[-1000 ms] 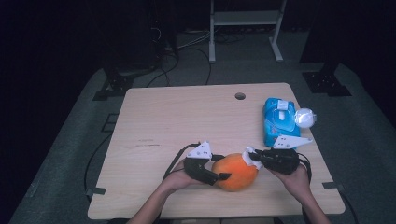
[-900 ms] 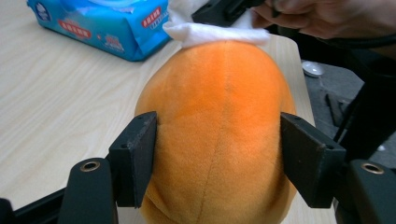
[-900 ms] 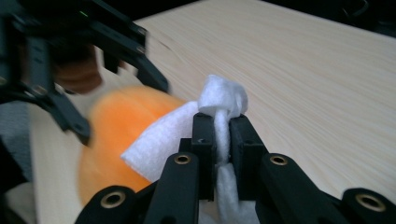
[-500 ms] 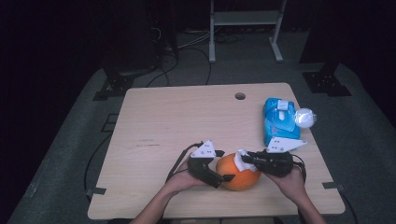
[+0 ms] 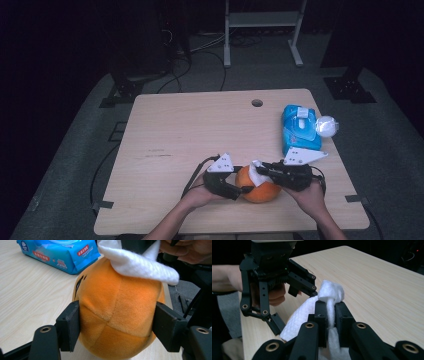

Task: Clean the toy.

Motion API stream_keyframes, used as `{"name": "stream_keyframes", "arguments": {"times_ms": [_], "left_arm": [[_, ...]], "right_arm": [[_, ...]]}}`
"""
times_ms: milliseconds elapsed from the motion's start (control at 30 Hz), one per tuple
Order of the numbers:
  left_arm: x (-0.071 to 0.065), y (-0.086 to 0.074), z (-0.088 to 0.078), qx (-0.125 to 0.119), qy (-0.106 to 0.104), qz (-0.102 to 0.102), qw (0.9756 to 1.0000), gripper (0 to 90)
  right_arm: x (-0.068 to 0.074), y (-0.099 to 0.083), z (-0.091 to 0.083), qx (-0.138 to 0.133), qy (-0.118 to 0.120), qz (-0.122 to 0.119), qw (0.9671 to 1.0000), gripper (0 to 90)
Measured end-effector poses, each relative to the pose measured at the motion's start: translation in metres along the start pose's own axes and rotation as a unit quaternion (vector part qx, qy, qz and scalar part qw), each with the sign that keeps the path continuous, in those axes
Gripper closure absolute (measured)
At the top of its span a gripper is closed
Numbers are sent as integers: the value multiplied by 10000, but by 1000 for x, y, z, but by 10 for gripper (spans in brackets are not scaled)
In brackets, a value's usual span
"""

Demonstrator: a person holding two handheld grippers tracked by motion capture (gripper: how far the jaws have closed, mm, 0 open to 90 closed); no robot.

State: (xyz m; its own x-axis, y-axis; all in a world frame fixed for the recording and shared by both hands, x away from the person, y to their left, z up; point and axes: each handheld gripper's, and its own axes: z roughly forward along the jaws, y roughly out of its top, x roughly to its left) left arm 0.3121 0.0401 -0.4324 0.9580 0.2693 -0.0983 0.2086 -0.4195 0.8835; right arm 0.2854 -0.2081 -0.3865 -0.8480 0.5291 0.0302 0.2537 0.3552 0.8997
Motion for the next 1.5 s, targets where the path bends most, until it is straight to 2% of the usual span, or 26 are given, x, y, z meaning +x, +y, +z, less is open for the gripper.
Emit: {"name": "stream_keyframes", "arguments": {"times_ms": [67, 167, 267, 367, 433, 500, 533, 600, 733, 800, 867, 1000, 1067, 1133, 1167, 1200, 1267, 1333, 1400, 1433, 1500], "left_arm": [[2, -1, -1, -14, 4, -17, 10000, 319], [3, -1, -3, -66, -18, -108, 9999, 335], [3, 1, -3, -247, -101, -313, 9992, 351], [1, 7, -5, -345, -152, -343, 9987, 354], [-3, 19, -17, -496, -94, -283, 9983, 354], [-5, 26, -26, -582, -19, -233, 9980, 354], [-5, 26, -26, -582, -19, -233, 9980, 354], [-5, 29, -30, -501, 35, -191, 9986, 354], [-1, 20, -22, -168, 110, -306, 9993, 346], [-1, 20, -20, -225, 143, -343, 9991, 339], [-3, 21, -18, -216, 215, -312, 9990, 336], [-7, 22, -12, -271, 356, -401, 9982, 314], [-9, 24, -11, -242, 384, -419, 9981, 285], [-9, 24, -11, -247, 303, -375, 9985, 246], [-10, 24, -11, -243, 237, -364, 9988, 229], [-12, 25, -12, -239, 97, -302, 9992, 214], [-14, 26, -12, -194, -47, -65, 9998, 200], [-14, 25, -12, -215, -82, 67, 9997, 191], [-9, 20, -10, -248, -90, 221, 9994, 159], [-5, 17, -9, -189, -112, 221, 9995, 129], [1, 11, -6, -97, -255, 89, 9996, 72]], "right_arm": [[-2, 0, -1, 20, -18, -11, 10000, 809], [-14, -7, -5, 54, -152, 145, 9998, 808], [-22, -12, -12, 9, -253, 383, 9989, 810], [-18, -8, -13, -44, -320, 320, 9990, 810], [-11, 0, -15, -201, -345, 181, 9990, 810], [-11, 2, -16, -346, -275, 253, 9987, 810], [-11, 2, -16, -346, -275, 253, 9987, 810], [-15, -1, -12, -376, -142, 455, 9982, 810], [-18, -10, 0, -43, -152, 512, 9986, 811], [-17, -11, 3, 58, -164, 503, 9986, 811], [-17, -10, 2, 42, -188, 467, 9987, 811], [-6, 3, -4, -216, -59, 334, 9992, 810], [2, 7, -3, -202, -66, 174, 9996, 809], [3, 6, 0, -136, -126, 78, 9998, 809], [0, 5, 1, -129, -124, 114, 9998, 809], [-2, 3, 1, -114, -142, 151, 9997, 809], [-7, -1, 1, -74, -167, 216, 9996, 809], [-10, -4, -1, -90, -162, 313, 9993, 809], [-10, -5, -1, -93, -165, 314, 9993, 809], [-9, -5, -1, -93, -174, 297, 9994, 809], [-9, -5, 1, -82, -134, 281, 9995, 808]]}}
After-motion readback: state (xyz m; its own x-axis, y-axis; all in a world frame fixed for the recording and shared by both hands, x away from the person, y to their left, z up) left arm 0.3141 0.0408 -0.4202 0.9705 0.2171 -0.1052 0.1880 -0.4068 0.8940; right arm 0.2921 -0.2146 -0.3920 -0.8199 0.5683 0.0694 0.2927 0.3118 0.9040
